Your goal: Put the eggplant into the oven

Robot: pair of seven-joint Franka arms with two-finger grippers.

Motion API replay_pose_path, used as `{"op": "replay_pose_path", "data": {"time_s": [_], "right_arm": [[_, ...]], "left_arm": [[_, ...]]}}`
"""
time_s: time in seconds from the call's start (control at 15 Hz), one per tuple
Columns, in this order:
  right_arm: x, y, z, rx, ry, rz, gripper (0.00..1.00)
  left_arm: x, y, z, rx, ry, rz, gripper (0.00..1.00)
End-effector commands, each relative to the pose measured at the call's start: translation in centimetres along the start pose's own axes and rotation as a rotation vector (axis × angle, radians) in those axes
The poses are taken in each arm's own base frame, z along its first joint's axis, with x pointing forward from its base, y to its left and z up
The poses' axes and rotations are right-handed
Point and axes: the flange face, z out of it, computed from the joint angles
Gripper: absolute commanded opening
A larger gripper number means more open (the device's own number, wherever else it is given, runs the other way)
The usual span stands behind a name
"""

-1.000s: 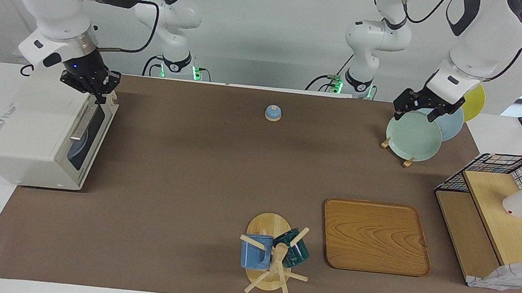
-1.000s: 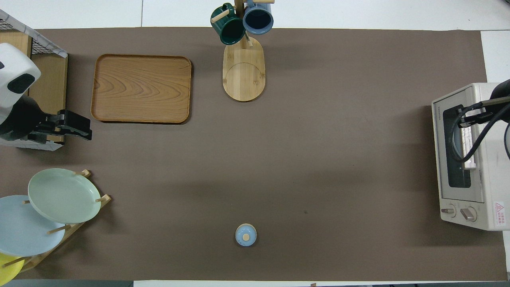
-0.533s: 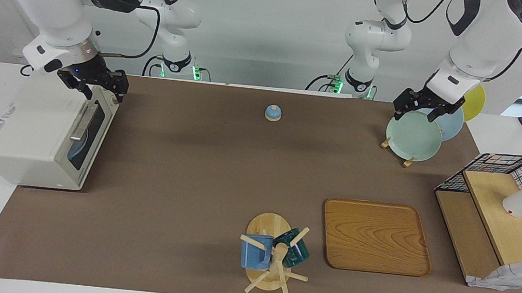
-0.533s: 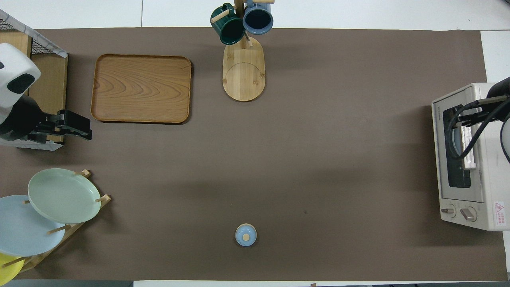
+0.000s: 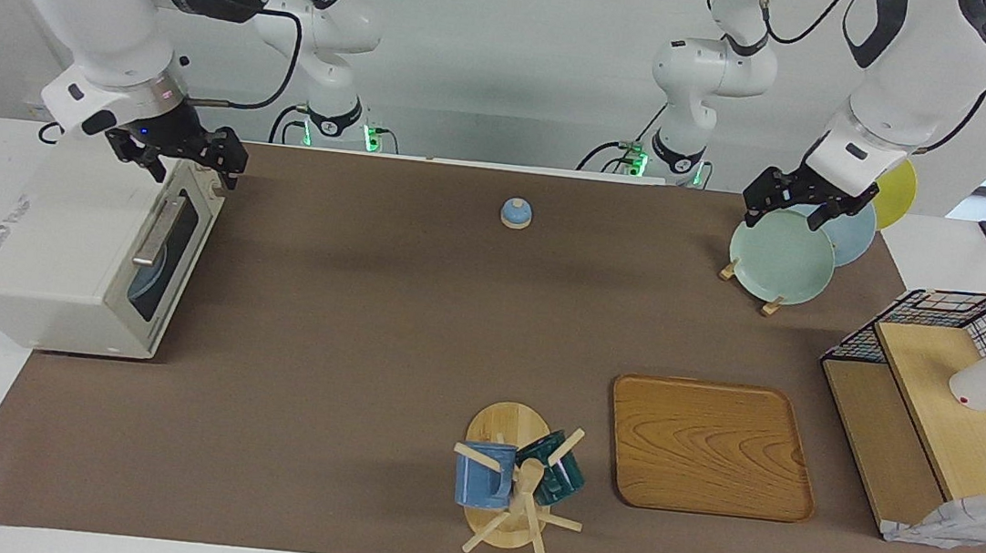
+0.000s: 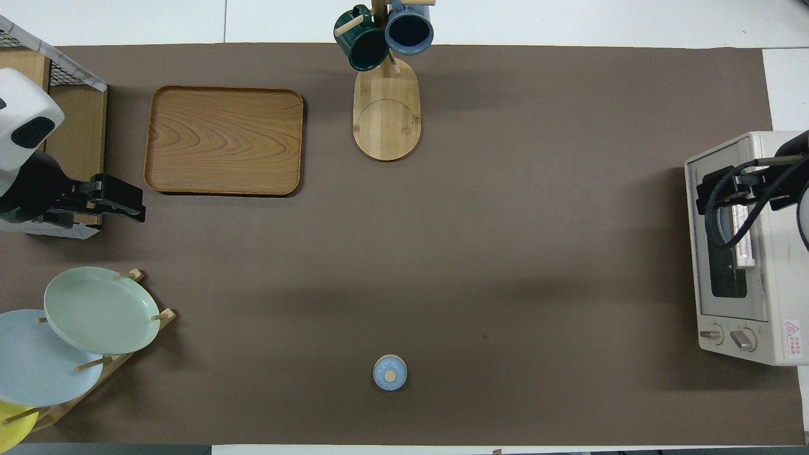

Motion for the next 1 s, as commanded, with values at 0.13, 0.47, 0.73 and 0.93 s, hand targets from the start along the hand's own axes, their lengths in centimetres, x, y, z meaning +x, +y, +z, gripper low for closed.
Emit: {"op": "replay_pose_path", "data": {"time_s": [0.13, 0.47, 0.73, 0.93], "right_arm": [[0.2, -0.5, -0.8, 0.019, 0.012, -0.021, 1.00], [-0.6, -0.3, -1.0, 0.025, 0.011, -0.020, 1.00], [-0.9, -0.4, -1.1, 0.026, 0.000, -0.020, 1.00], [-1.0, -0.6, -1.3, 0.027, 0.003, -0.023, 1.00]], "left_arm": [[-0.3, -0.4, -0.5, 0.017, 0.000, 0.006, 1.00], [-0.3, -0.4, -0.6, 0.017, 0.001, 0.006, 1.00], [-0.3, -0.3, -0.5, 0.017, -0.001, 0.008, 1.00], [-0.4, -0.3, -0.6, 0.017, 0.001, 0.008, 1.00]]}}
